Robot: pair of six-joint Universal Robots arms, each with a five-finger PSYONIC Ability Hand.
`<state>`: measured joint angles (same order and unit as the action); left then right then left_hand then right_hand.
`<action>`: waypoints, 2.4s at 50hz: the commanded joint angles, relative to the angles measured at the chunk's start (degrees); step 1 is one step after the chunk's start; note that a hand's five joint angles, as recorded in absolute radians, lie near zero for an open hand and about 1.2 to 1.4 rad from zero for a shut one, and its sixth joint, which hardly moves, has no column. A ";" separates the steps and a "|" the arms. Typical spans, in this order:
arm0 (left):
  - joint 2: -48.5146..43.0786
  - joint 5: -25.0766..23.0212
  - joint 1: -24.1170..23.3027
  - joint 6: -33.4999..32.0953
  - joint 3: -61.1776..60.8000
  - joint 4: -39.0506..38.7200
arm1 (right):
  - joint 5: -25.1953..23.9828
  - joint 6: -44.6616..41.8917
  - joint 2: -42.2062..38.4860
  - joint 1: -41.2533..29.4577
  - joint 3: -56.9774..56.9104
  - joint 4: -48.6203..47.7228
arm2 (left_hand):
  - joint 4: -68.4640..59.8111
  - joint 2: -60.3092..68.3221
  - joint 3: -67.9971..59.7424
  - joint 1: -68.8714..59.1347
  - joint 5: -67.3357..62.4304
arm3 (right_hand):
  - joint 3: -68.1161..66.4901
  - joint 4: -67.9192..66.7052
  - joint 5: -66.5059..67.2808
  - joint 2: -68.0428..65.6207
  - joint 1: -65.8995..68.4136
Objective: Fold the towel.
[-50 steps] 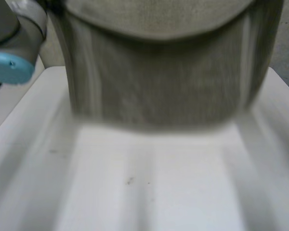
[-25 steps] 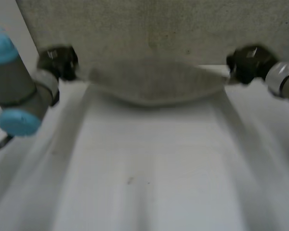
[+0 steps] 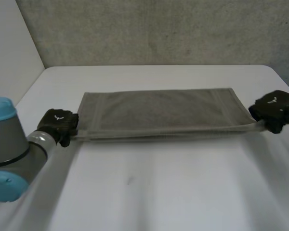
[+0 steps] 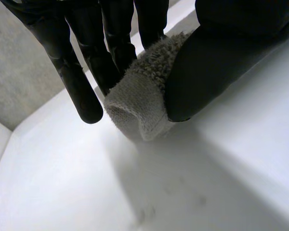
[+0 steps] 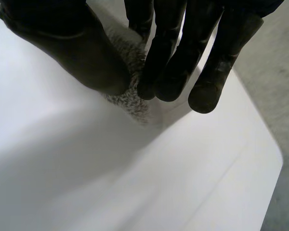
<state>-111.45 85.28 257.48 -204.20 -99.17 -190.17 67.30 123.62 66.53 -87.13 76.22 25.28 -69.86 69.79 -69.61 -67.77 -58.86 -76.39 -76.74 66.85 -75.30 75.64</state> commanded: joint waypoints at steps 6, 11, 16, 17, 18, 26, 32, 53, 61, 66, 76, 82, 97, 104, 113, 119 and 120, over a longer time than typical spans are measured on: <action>20.04 -5.47 0.75 0.21 -10.61 23.53 | -1.99 -24.30 12.74 11.10 17.30 14.19 | -10.14 10.21 -10.39 -12.23 -11.14 | -3.61 -3.26 3.15 -4.70 4.36; 18.82 -6.62 0.57 0.56 -6.56 21.94 | -6.04 -19.56 10.46 10.92 13.96 10.32 | -10.14 10.21 -10.39 -12.23 -11.14 | -3.61 -3.26 3.15 -4.70 4.36; 10.20 -6.18 -1.01 1.18 0.73 19.04 | -6.83 -10.94 3.34 9.17 7.19 5.66 | -10.14 10.21 -10.39 -12.23 -11.14 | -3.61 -3.26 3.15 -4.70 4.36; 6.98 -6.09 -2.23 1.44 4.04 18.70 | -6.22 -8.42 1.34 7.43 4.67 4.26 | -10.14 10.21 -10.39 -12.23 -11.14 | -3.61 -3.26 3.15 -4.70 4.36; 3.73 -5.83 -3.02 1.61 7.21 18.43 | -5.60 -6.31 -0.94 5.15 2.20 2.77 | -10.14 10.21 -10.39 -12.23 -11.14 | -3.61 -3.26 3.15 -4.70 4.36; -12.44 -1.97 -4.35 6.09 23.12 18.34 | -0.51 3.80 -11.58 -1.54 -10.01 -5.40 | -10.14 10.21 -10.39 -12.23 -11.14 | -3.61 -3.26 3.15 -4.70 4.36; -19.94 0.50 -4.53 7.42 32.02 18.43 | 4.24 8.30 -19.05 -5.94 -19.68 -12.00 | -10.14 10.21 -10.39 -12.23 -11.14 | -3.61 -3.26 3.15 -4.70 4.36; -32.51 7.70 -5.49 7.33 50.57 19.13 | 12.86 8.13 -38.67 -8.94 -44.48 -8.67 | -10.14 10.21 -10.39 -12.23 -11.14 | -3.61 -3.26 3.15 -4.70 4.36; -33.13 7.44 -5.58 7.24 50.57 18.96 | 13.12 8.13 -39.55 -9.03 -45.19 -8.58 | -10.14 10.21 -10.39 -12.23 -11.14 | 13.65 14.00 -14.11 12.56 -12.90; -32.87 7.88 -5.93 7.07 50.65 19.04 | 15.48 8.22 -39.20 -10.60 -45.98 -9.10 | 45.19 -45.11 44.93 43.09 44.19 | 66.39 66.74 -66.85 65.30 -65.64; -27.94 9.90 -6.72 7.42 50.74 19.31 | 17.78 11.20 -34.28 -11.05 -49.68 -9.02 | 59.86 -59.79 59.61 57.77 58.86 | 66.39 66.74 -66.85 65.30 -65.64; -22.25 10.61 -6.81 7.77 47.33 20.53 | 16.82 16.73 -27.52 -10.52 -47.66 -8.67 | 59.82 -59.74 59.56 57.72 58.82 | 66.39 66.74 -66.85 65.30 -65.64; -1.68 9.99 -10.50 7.86 17.02 10.54 | 1.46 16.30 -5.99 -0.25 -8.50 -11.03 | 59.82 -59.74 59.56 57.72 58.81 | 66.31 66.66 -66.77 65.22 -65.56; 3.16 10.08 -11.03 7.94 8.13 5.08 | -3.92 15.08 -1.76 3.27 6.80 -19.72 | 59.82 -59.74 59.56 57.72 58.81 | 65.30 65.65 -65.76 64.21 -64.55; 4.31 10.25 -11.56 8.56 3.11 1.38 | -5.86 9.63 -4.21 4.60 17.90 -31.60 | 59.82 -59.74 59.56 57.72 58.81 | 53.39 53.73 -53.84 52.29 -52.64; 4.05 10.25 -11.47 9.97 2.84 1.38 | -5.86 8.30 -6.77 5.30 18.44 -34.07 | 59.82 -59.74 59.56 57.72 58.81 | 45.96 46.30 -46.41 44.86 -45.21; 3.96 10.25 -11.38 10.31 2.84 1.38 | -5.86 8.22 -7.55 5.39 18.27 -34.42 | 59.82 -59.74 59.56 57.72 58.81 | 45.29 45.63 -45.75 44.20 -44.54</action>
<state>-107.05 95.51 245.94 -195.24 -96.34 -188.94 61.27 133.08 61.93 -82.13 94.47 -7.00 -9.58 9.46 -9.58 -9.96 -1.46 -28.32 -28.35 18.95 -28.08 28.11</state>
